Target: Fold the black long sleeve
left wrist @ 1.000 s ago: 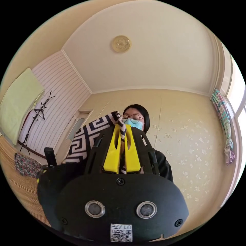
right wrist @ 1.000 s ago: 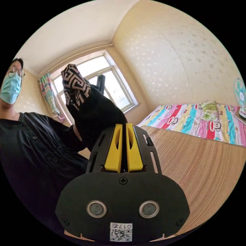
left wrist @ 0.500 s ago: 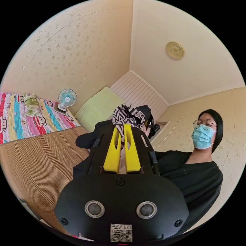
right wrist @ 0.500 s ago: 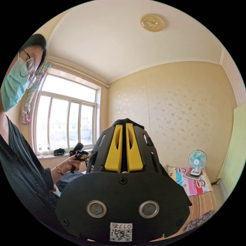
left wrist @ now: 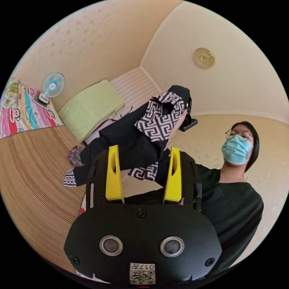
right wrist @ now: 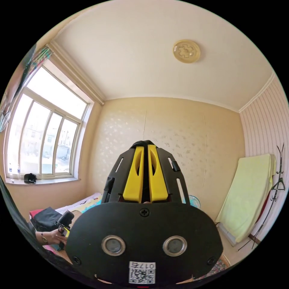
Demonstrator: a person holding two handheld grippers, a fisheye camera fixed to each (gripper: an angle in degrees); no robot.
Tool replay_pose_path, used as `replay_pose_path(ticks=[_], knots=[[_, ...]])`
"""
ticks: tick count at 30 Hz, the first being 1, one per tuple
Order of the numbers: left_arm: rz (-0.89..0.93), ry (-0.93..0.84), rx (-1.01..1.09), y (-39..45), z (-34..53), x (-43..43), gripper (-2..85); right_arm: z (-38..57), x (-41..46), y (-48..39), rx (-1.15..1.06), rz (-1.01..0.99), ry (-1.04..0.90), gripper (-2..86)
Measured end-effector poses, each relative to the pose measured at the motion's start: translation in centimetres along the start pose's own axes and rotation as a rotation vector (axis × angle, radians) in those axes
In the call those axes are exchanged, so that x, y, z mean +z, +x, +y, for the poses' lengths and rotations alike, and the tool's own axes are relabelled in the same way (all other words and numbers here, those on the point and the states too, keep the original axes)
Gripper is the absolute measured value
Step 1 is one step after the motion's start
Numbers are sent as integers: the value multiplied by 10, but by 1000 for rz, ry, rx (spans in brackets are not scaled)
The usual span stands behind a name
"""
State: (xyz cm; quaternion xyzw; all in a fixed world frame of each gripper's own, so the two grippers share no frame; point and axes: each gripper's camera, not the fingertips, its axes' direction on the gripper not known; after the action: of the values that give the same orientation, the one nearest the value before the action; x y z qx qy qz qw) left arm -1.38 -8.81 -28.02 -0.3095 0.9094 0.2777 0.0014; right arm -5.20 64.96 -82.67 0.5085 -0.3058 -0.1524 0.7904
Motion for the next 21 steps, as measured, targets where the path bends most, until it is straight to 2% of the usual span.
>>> replay_pose_path(ticks=[3, 6, 9, 12, 14, 17, 21], knots=[[-3, -91, 35, 5, -5, 52, 233, 0, -9, -5, 4, -41, -23, 29], [41, -62, 145, 37, -21, 69, 198, 0, -12, -11, -12, 48, -78, 30], [96, -132, 143, 69, -31, 89, 181, 4, -15, -13, -50, 158, -102, 30], [-178, -197, 42, 79, -23, 118, 159, 8, -19, -9, -40, 182, -130, 30], [-411, -254, 34, 73, -17, 160, 112, 11, -19, -1, 2, 182, -150, 30], [-405, -321, -12, 56, -23, 180, 5, 14, -20, 20, 72, 129, -173, 30], [-419, -114, -8, 72, -32, 118, -5, 17, -28, 64, 117, 100, -214, 31]])
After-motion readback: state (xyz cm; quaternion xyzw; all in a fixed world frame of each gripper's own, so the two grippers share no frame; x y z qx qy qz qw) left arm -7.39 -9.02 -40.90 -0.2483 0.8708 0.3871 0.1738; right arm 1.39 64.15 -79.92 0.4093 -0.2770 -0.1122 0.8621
